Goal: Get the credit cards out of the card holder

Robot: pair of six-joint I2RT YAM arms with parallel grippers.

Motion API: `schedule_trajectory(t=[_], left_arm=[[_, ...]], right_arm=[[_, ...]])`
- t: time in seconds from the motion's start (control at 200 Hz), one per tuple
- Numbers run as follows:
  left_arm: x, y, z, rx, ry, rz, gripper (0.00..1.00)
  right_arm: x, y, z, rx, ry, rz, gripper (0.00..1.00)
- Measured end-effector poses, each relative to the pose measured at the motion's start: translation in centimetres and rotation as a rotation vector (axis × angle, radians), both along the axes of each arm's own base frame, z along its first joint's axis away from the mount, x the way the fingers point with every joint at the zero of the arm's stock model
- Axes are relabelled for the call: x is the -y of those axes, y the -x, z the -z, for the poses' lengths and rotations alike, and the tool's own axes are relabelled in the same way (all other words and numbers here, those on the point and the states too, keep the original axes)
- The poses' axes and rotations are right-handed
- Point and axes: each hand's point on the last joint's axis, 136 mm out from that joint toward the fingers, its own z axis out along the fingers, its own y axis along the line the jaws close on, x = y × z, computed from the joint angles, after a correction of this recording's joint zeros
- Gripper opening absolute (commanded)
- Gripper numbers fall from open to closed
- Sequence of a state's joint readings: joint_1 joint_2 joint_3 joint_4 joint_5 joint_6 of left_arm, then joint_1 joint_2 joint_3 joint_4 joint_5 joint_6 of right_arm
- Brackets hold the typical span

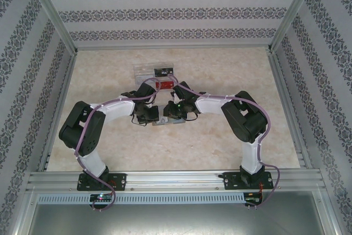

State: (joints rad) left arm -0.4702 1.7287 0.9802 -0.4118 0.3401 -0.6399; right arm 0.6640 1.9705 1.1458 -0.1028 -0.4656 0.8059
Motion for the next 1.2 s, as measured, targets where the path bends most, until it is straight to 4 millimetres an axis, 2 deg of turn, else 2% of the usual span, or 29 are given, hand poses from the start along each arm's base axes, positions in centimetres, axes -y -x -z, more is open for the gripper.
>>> schedule_trajectory(t=[0.155,0.365,0.495,0.694,0.924,0.969,1.039,1.199], left_arm=[[0.2,0.0,0.06,-0.003,0.01,0.003,0.07],[0.15,-0.06,0.09,-0.004,0.006,-0.001,0.0],[0.17,-0.11,0.12,-0.008,0.005,-0.004,0.0],[0.13,-0.14,0.15,-0.009,0.003,-0.009,0.0],[0.18,-0.24,0.15,-0.009,0.003,-0.009,0.0],[0.18,-0.23,0.16,-0.009,0.003,-0.009,0.0],[0.17,-0.23,0.17,-0.01,0.002,-0.009,0.0],[0.18,-0.24,0.17,-0.01,0.003,-0.009,0.0]], right_arm=[[0.02,-0.01,0.01,0.0,0.001,0.0,0.16],[0.03,-0.04,0.01,-0.002,0.0,0.004,0.2],[0.11,-0.14,0.02,0.0,-0.002,0.007,0.2],[0.44,-0.26,0.01,-0.001,-0.019,0.014,0.15],[0.47,-0.37,-0.02,0.003,-0.032,0.017,0.15],[0.48,-0.35,-0.03,0.004,-0.033,0.017,0.16],[0.5,-0.34,-0.06,0.004,-0.034,0.019,0.23],[0.5,-0.36,-0.3,0.008,-0.041,0.023,0.23]])
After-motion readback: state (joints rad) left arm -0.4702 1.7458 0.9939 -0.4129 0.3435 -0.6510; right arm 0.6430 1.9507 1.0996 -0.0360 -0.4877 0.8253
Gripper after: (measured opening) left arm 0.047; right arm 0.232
